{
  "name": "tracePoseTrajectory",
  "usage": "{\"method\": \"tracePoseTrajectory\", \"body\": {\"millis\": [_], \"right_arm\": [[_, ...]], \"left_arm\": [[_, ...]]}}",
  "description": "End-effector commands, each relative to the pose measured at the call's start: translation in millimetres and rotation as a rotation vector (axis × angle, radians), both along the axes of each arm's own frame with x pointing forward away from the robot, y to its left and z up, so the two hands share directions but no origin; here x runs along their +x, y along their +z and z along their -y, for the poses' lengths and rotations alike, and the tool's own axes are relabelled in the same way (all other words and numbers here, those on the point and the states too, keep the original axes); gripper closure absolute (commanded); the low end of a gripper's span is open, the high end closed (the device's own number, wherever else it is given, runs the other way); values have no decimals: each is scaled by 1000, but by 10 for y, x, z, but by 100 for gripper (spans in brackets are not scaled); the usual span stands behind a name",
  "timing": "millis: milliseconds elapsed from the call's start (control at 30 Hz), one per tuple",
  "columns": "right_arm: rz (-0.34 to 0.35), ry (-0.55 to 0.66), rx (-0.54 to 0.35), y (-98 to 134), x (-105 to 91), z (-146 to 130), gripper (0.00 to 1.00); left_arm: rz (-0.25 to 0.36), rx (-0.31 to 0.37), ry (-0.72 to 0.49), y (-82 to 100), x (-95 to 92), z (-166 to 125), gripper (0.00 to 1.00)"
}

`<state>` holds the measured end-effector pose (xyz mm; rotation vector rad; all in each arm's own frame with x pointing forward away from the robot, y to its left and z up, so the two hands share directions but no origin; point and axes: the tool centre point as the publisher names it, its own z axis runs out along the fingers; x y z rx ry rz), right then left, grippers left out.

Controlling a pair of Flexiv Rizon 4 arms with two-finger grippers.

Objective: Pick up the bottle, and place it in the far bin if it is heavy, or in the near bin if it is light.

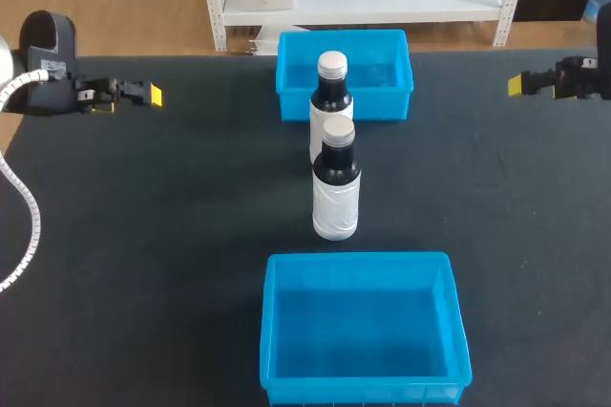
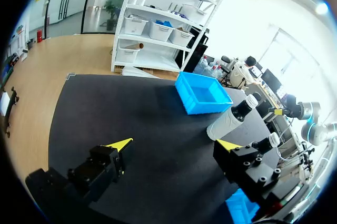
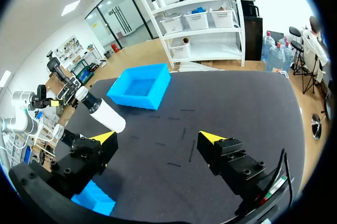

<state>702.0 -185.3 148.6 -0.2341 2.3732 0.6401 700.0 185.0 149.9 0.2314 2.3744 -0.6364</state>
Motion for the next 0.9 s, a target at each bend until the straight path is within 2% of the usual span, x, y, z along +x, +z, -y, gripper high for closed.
{"method": "tracePoseTrajectory", "body": {"millis": [33, 367, 400, 433, 567, 633, 667, 900], "right_arm": [[0, -3, -2, 9, -14, -2, 0], [0, -3, -2, 9, -14, -2, 0], [15, 50, -27, -2, -4, -8, 0], [14, 188, 3, -14, 1, -26, 0], [49, 607, 1, -18, -30, -41, 0], [42, 829, 10, -10, -77, -17, 0], [37, 876, -8, -1, -87, 12, 0], [37, 876, -8, -1, -87, 12, 0]], "left_arm": [[0, 0, 0, 0, 0, 0, 0], [0, 0, 0, 0, 0, 0, 0], [0, 0, 0, 0, 0, 0, 0], [0, 0, 0, 0, 0, 0, 0], [0, 0, 0, 0, 0, 0, 0], [0, 0, 0, 0, 0, 0, 0], [0, 0, 0, 0, 0, 0, 0], [0, 0, 0, 0, 0, 0, 0]]}}
